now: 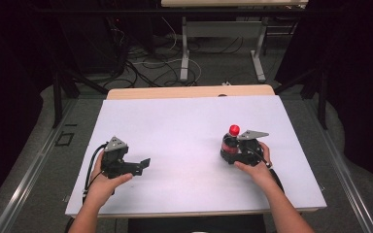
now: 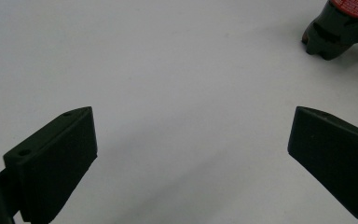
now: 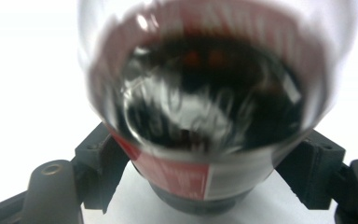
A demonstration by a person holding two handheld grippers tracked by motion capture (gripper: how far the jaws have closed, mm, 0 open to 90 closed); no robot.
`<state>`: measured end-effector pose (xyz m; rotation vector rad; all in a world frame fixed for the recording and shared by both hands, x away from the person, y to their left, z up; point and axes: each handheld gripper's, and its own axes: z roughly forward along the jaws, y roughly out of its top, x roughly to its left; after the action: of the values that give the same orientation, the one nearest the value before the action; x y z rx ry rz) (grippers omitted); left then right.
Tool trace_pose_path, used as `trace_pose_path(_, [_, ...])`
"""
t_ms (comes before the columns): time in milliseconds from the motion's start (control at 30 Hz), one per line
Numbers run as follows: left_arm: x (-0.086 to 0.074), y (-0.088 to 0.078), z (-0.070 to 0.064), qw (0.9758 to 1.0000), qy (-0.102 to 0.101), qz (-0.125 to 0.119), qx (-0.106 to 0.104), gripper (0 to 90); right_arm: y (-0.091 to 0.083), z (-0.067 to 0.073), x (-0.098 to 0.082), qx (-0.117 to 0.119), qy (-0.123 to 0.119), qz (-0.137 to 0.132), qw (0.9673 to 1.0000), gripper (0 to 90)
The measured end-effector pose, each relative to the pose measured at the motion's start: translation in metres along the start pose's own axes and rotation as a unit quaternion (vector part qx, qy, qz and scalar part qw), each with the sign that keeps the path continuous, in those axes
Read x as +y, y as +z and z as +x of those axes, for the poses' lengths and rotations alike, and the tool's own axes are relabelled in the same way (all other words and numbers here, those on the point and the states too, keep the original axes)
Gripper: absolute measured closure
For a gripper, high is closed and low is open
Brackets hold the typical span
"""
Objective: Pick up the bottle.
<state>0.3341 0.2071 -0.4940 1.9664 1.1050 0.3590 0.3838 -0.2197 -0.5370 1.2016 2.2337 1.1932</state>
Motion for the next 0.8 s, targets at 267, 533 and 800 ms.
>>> trace_pose_path(267, [0.000,0.000,0.000,1.0000,0.002,0.003,-0.001,1.3,-0.006,0.002,0.011,-0.008,-0.010,0.005,0.9999,26.5])
trace_pose_path(533, [0.001,0.001,-0.002,1.0000,0.002,0.003,-0.004,1.3,-0.012,0.005,0.015,-0.001,-0.010,0.007,0.9999,28.6])
trace_pose_path(800, [0.004,0.000,-0.012,0.9997,0.016,-0.004,-0.016,3.0,-0.026,0.036,0.027,0.031,-0.061,-0.003,0.9977,28.6])
